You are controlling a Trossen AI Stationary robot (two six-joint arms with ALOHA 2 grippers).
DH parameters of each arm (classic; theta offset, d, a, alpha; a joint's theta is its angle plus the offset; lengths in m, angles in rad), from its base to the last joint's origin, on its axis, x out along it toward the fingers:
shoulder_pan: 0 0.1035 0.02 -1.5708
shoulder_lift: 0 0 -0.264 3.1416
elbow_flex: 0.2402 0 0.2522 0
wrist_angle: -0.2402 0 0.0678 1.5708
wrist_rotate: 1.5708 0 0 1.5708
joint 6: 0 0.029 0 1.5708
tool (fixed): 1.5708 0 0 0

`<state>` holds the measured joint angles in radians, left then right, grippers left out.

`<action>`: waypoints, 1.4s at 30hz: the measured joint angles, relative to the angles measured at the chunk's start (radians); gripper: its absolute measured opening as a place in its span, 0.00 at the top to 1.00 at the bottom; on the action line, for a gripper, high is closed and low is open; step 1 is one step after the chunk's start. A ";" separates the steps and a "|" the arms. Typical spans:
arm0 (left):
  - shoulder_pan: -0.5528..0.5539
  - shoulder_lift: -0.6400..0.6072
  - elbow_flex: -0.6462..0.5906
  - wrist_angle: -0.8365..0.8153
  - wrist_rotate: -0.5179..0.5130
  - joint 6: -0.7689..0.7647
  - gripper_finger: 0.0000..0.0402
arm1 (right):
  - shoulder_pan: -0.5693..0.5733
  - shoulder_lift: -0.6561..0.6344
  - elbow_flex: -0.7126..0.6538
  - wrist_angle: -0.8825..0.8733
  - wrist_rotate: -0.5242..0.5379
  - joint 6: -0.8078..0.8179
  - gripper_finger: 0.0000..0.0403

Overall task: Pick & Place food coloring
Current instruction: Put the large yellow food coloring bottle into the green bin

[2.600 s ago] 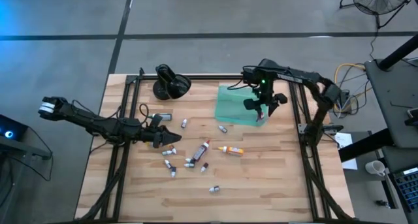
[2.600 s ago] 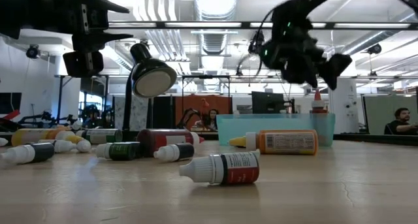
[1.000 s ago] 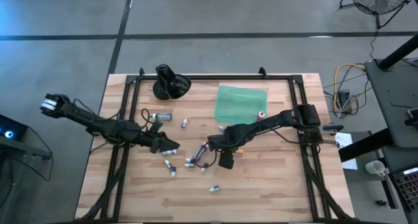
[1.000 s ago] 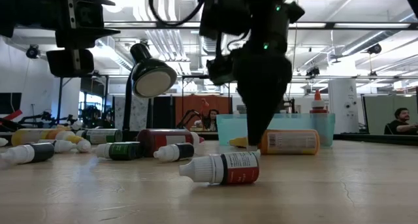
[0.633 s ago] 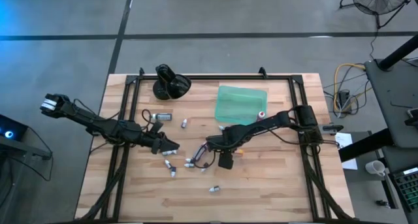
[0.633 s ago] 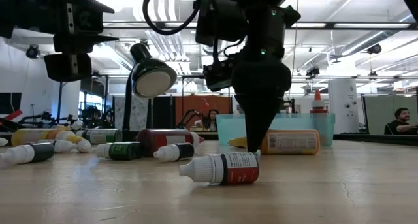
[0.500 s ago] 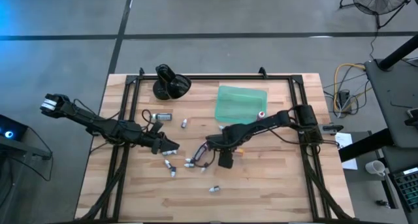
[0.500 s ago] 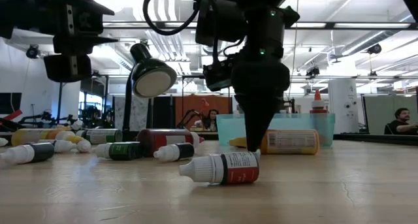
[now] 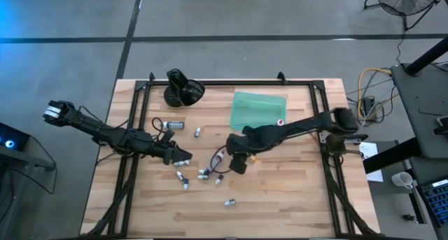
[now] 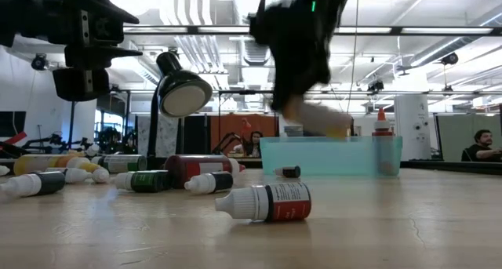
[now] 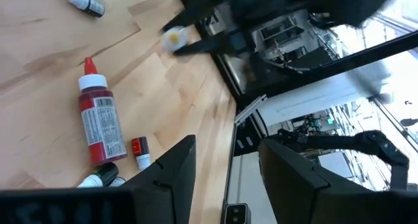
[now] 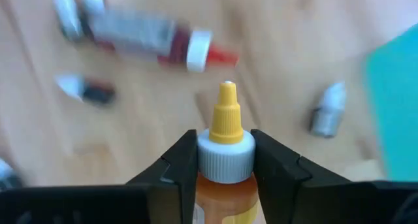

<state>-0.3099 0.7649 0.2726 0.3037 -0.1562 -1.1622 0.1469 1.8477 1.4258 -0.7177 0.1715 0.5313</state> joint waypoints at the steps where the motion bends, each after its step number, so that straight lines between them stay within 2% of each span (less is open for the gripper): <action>1: 0.000 0.000 0.000 0.000 0.000 0.000 0.65 | 0.013 -0.040 -0.013 0.028 0.045 0.031 0.74; 5: 0.000 0.000 0.000 -0.001 -0.005 0.000 0.65 | 0.082 -0.175 -0.127 0.220 0.257 0.176 0.74; 8: 0.000 0.000 0.000 -0.003 -0.026 0.000 0.65 | 0.146 -0.228 -0.249 0.348 0.436 0.294 0.74; 12: 0.001 0.000 0.000 -0.009 -0.039 0.002 0.65 | 0.225 -0.240 -0.383 0.431 0.616 0.482 0.74; 15: 0.001 0.000 0.000 -0.008 -0.044 0.028 0.65 | 0.282 -0.226 -0.433 0.430 0.795 0.612 0.74; 19: 0.001 0.000 0.000 -0.008 -0.044 0.040 0.65 | 0.321 -0.187 -0.439 0.418 0.988 0.629 0.73; 23: 0.001 0.000 0.000 -0.008 -0.044 0.040 0.65 | 0.316 -0.126 -0.427 0.415 1.004 0.615 0.71; 28: 0.002 0.000 0.000 -0.009 -0.044 0.040 0.65 | 0.316 -0.044 -0.427 0.418 0.999 0.781 0.71; 34: 0.002 0.000 0.000 -0.013 -0.044 0.038 0.65 | 0.315 0.029 -0.412 0.418 0.999 0.868 0.70; 42: 0.002 0.000 0.000 -0.027 -0.044 0.037 0.65 | 0.315 0.048 -0.385 0.416 0.999 0.833 0.69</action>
<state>-0.3080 0.7647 0.2726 0.2762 -0.2001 -1.1254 0.4622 1.8961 1.0413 -0.3016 1.1702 1.3643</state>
